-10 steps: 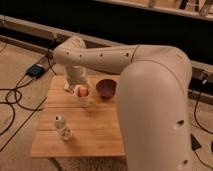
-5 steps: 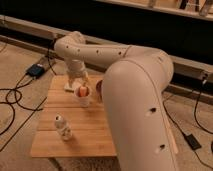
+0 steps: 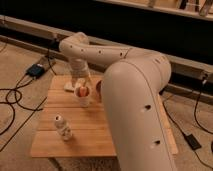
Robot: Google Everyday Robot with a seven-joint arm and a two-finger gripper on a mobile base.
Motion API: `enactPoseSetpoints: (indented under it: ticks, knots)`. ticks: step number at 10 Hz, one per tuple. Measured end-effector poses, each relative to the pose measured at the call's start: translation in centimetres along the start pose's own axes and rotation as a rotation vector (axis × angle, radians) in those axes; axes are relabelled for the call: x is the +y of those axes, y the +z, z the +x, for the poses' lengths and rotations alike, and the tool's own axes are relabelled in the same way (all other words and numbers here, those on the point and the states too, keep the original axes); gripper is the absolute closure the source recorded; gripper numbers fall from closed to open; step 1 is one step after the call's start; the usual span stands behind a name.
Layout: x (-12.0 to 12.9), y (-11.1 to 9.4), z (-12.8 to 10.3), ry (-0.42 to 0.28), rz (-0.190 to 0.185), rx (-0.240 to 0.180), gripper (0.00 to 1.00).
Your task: Place the pepper in the ceramic bowl
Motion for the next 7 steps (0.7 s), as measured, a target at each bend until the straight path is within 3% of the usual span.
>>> enactPoseSetpoints:
  ticks: [7]
  knots:
    - [0.9, 2.5, -0.2, -0.004, -0.008, 0.032, 0.35]
